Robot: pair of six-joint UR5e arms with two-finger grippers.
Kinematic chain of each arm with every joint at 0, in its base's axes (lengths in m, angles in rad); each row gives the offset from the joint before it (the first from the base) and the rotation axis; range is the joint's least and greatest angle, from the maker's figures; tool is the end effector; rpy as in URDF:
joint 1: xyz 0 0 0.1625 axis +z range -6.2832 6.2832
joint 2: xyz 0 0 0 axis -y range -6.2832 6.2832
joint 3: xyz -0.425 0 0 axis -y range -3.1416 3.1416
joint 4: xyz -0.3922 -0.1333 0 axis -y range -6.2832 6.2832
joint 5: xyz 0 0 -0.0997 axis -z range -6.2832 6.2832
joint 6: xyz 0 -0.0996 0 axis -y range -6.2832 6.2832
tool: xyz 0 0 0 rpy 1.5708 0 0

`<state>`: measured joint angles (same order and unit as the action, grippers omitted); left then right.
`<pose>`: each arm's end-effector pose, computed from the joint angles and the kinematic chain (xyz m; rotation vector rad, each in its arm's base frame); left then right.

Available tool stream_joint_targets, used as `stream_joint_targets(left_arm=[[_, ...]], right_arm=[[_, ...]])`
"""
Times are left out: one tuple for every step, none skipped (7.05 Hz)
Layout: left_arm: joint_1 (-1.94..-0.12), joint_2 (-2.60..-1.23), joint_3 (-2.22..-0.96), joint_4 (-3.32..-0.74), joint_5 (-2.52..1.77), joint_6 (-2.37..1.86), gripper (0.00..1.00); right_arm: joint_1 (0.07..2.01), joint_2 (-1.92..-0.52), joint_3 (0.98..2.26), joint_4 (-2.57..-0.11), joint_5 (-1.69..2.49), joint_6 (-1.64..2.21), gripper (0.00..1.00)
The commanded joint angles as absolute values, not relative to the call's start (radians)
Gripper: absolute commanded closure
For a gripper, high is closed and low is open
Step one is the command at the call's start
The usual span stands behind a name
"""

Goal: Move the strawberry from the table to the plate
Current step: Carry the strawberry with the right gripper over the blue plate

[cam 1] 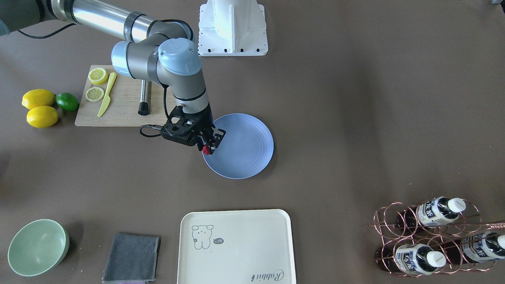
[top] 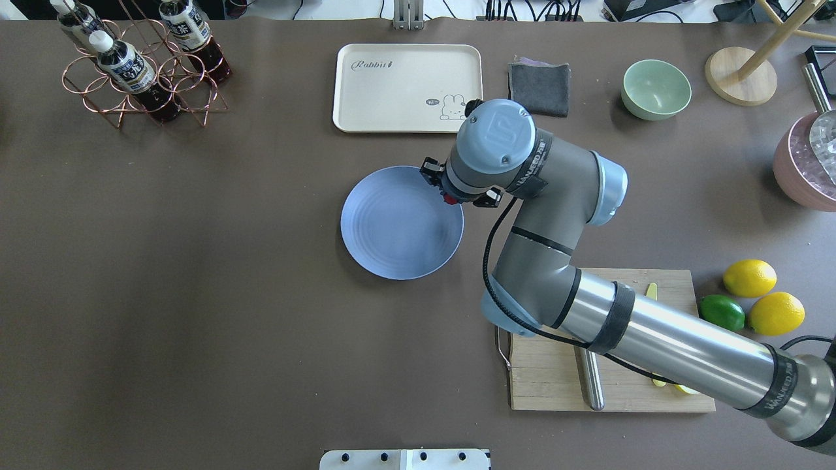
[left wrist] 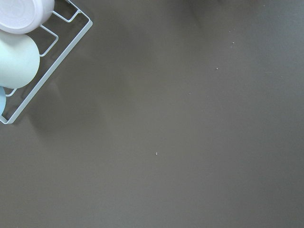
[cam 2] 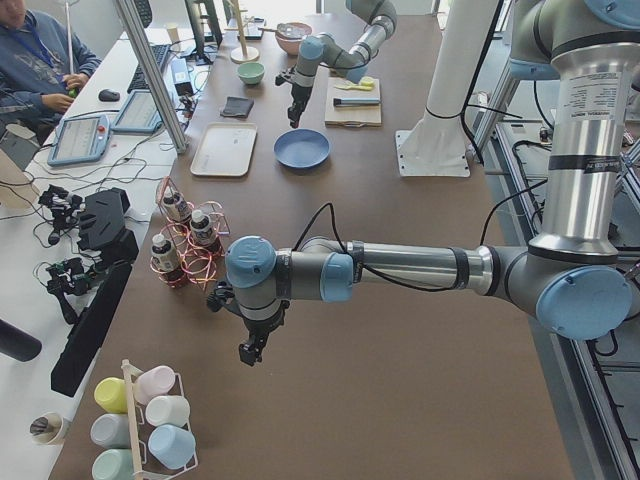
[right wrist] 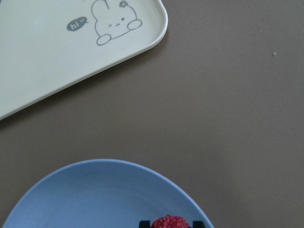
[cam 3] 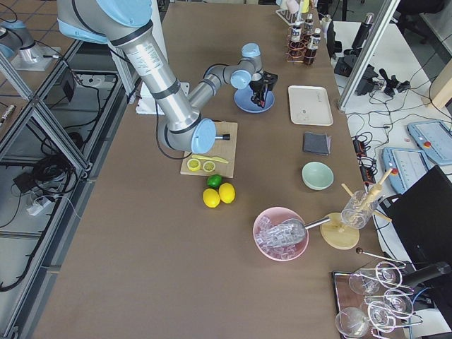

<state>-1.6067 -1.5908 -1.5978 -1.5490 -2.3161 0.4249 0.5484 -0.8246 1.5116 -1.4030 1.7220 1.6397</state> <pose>-0.0837 -0.4991 0.6396 0.1948 0.7247 0.3801 -0.5625 -0.4823 0.2152 0.0655 -0.8726 0.5134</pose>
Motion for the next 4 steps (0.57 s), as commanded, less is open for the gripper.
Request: stream_joint_targets(left_arm=[[-1.608, -1.589, -1.597, -1.548, -2.316, 0.425, 0.02], [-1.608, -1.589, -1.600, -1.548, -2.318, 0.426, 0.02], [-1.608, -1.589, -1.598, -1.546, -2.318, 0.426, 0.02], [-1.608, -1.589, -1.600, -1.546, -2.318, 0.426, 0.02]], right_arm=[[0.473, -0.757, 1.450, -1.416, 1.645, 1.707, 1.00], [0.465, -0.732, 1.404, -1.410, 1.643, 1.707, 1.00], [0.459, -0.729, 1.401, -1.410, 1.629, 1.707, 1.00], [0.454, -0.729, 1.401, -1.410, 1.629, 1.706, 1.00]])
